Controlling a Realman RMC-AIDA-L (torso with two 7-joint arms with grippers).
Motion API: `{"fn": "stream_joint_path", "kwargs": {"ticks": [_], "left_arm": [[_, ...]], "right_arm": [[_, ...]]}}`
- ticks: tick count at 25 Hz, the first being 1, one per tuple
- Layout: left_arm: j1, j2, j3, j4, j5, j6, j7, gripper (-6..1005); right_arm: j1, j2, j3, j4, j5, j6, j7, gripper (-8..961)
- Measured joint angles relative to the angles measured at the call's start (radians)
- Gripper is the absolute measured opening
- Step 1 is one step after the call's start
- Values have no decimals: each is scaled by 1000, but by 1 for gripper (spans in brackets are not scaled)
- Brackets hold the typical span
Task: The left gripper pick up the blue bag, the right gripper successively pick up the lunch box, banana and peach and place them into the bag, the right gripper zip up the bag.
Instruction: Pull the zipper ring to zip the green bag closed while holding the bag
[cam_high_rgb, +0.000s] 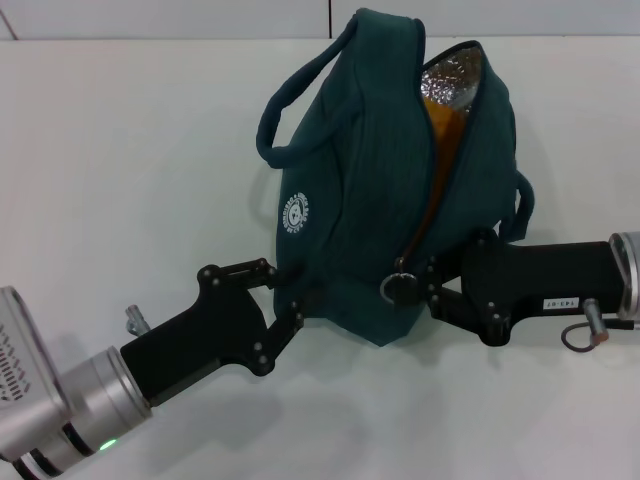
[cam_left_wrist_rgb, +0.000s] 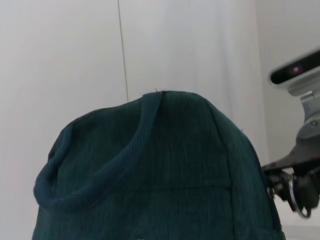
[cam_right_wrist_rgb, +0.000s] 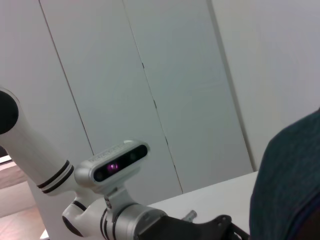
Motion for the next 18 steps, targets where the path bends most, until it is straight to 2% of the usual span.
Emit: {"fn": "stream_joint_path", "kwargs": {"ticks": [11,18], "left_arm": [[-10,0,1,-3,1,-24,10,87],[-10,0,1,-3,1,-39,10,57]], "right_arm": [[-12,-7,23,-27,1,-1,40,17],[-58,-6,70,-71,18,-13,40,17]]}}
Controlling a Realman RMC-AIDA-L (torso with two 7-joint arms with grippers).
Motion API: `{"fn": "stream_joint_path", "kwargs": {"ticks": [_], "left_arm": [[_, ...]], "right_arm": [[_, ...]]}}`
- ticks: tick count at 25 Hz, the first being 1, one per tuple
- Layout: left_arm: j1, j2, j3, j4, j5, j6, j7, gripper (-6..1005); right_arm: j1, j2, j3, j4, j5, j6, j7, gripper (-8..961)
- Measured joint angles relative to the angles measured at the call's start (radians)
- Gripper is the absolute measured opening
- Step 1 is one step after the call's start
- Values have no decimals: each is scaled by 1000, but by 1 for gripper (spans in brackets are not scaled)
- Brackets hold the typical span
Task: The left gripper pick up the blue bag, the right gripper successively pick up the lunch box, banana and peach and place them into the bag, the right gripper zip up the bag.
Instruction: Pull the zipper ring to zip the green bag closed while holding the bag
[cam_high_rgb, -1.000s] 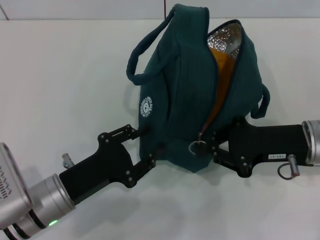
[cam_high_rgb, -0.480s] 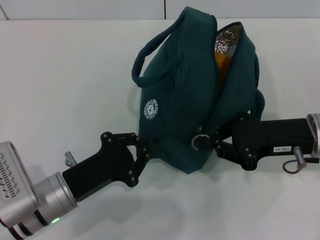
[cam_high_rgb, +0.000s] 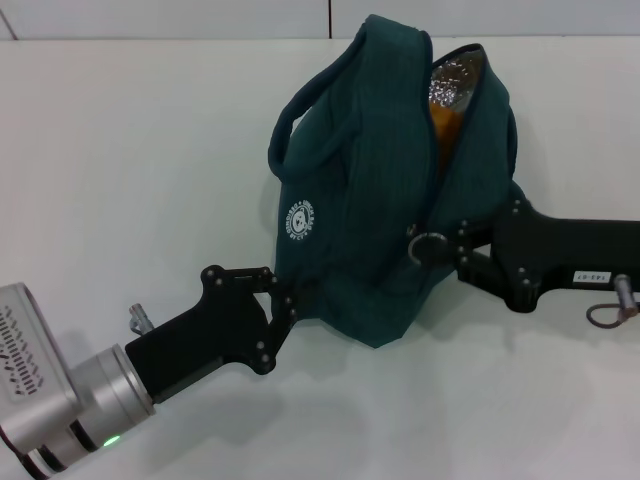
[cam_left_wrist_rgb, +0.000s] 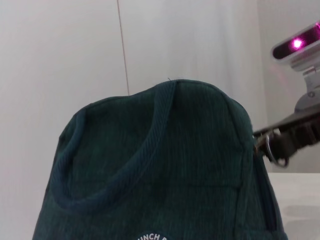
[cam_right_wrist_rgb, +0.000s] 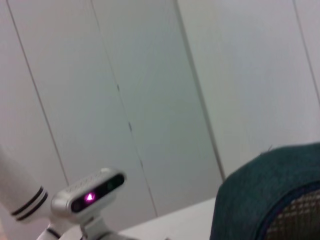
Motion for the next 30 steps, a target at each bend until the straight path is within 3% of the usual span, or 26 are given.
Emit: {"fn": "stream_joint_path", "kwargs": {"ticks": [16,22,27,30], "left_arm": [[-3,0,0,-6,24,-19,0,55],[4,0,0,-6,24,-19,0,73],[2,0,2,-8,24,-20,0,95],[-1,0,14,-8,24,-18,0,108]], "right_arm": [[-42,9,64,-18,127,-20,-100,17],[-44,-7,59,-65,56,-5,-13,17],[-97,5,66,-156,71,21,-8,17],[-105,8,65,-145,133,26,-59,17]]}}
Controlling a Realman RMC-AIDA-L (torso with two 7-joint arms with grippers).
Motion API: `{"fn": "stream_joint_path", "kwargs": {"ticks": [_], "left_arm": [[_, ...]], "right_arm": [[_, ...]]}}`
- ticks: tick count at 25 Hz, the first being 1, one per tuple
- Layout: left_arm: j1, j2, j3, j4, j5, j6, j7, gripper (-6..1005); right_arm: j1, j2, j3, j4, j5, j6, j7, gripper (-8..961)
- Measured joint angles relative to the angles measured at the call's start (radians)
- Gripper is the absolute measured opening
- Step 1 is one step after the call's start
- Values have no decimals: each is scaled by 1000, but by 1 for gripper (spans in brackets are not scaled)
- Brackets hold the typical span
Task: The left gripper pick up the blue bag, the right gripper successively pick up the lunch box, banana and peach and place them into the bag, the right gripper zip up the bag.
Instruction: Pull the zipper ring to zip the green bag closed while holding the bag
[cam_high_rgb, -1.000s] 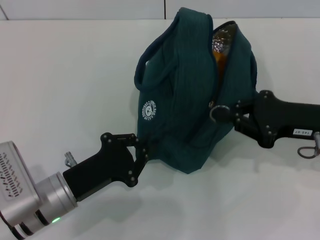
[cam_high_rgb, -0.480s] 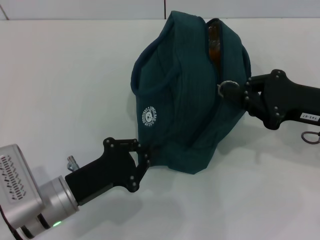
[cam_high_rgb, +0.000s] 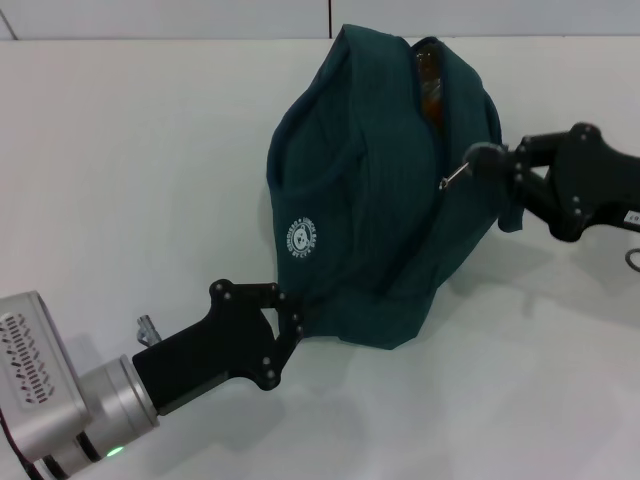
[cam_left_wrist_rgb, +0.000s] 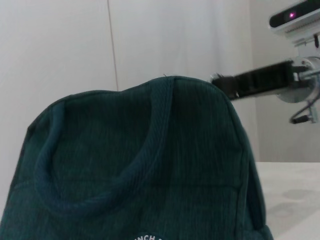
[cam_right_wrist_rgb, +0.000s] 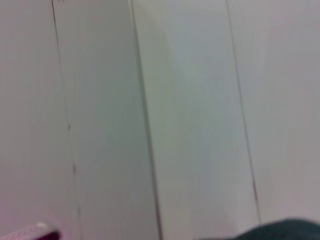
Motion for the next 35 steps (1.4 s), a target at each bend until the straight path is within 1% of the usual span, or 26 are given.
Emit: {"fn": "stream_joint_path", "kwargs": {"ticks": [4,10,12,13,14,20,24,26,28,32,35], "left_arm": [[-1,1,17,0,0,3,0,126],[1,1,48,1,-1,7,25,153],[1,1,64,2,1,12,34,162],[0,0,69,2,1,18,41,166],[1,0,69,1,-1,22,45,171],[0,0,66,0,-13,32,42,197],[-1,0,65,-4,-38,81,19,215],[-2,0,64,-4,-57,134,-16,224],[-5,0,64,-4,-71,153,-36,233],[-39,0,63,-8,-84,191,-96,366],[-93,0,64,-47,-84,211,-110,478]], "right_arm": [[-1,4,-9,45,91,0,-97,17],[13,9,-28,115,176,3,-213,17],[14,9,-66,124,206,5,-246,17],[14,9,-112,125,235,7,-277,17],[14,9,-112,125,235,7,-277,17],[9,8,-229,113,326,22,-329,17],[8,8,-263,105,340,43,-341,17],[9,8,-269,105,346,56,-343,17],[11,8,-273,105,348,66,-344,17],[14,8,-274,104,349,69,-354,17],[14,8,-274,99,352,74,-356,17]]}}
